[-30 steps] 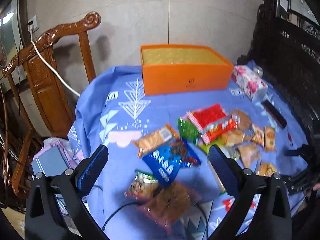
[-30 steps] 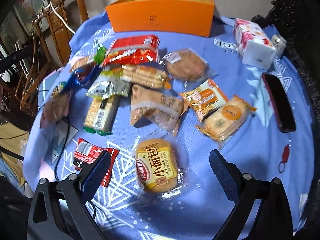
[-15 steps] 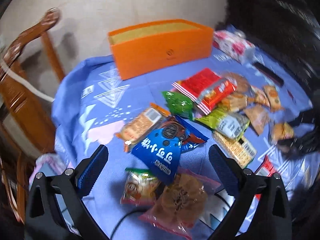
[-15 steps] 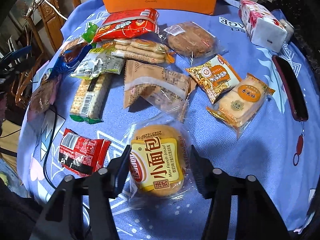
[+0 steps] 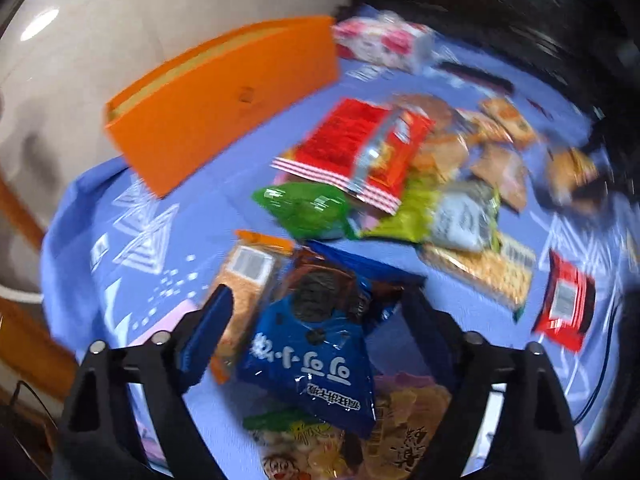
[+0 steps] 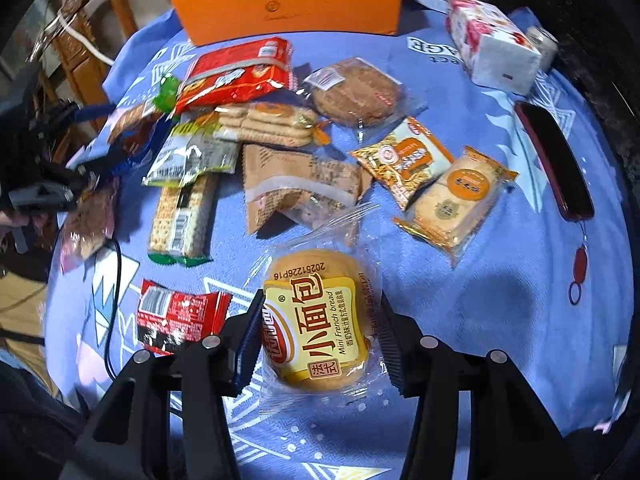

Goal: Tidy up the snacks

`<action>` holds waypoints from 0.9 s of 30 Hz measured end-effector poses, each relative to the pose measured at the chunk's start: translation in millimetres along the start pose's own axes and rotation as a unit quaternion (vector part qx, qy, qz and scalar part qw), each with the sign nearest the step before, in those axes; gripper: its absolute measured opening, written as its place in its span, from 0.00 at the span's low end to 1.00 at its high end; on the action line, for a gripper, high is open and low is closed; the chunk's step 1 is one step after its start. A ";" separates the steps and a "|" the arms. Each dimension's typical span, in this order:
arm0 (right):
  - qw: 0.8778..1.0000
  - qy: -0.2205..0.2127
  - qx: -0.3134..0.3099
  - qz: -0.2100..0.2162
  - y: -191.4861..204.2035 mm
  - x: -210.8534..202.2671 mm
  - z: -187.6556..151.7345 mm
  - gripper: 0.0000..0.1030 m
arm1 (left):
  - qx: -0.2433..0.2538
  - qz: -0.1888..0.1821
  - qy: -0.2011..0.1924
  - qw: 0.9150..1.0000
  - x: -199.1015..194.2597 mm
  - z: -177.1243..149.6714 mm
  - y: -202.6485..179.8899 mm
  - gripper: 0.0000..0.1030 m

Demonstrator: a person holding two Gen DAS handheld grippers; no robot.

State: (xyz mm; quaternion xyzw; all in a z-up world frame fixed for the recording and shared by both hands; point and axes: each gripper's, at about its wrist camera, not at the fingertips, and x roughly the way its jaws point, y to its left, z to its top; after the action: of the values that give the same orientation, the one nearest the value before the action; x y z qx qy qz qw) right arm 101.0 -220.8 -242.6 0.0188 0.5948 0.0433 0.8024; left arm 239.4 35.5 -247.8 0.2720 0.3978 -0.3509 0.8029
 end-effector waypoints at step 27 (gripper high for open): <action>0.998 -0.066 0.012 0.011 13.2 -48.0 18.9 0.51 | -0.145 -0.025 -0.038 0.988 -28.6 -19.3 14.5 0.36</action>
State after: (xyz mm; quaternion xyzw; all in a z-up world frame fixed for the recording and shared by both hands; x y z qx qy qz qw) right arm 104.6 -211.7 -190.3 0.0381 0.5409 0.0439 0.8391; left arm 229.6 68.1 -232.1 0.1287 0.4208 -0.3197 0.8391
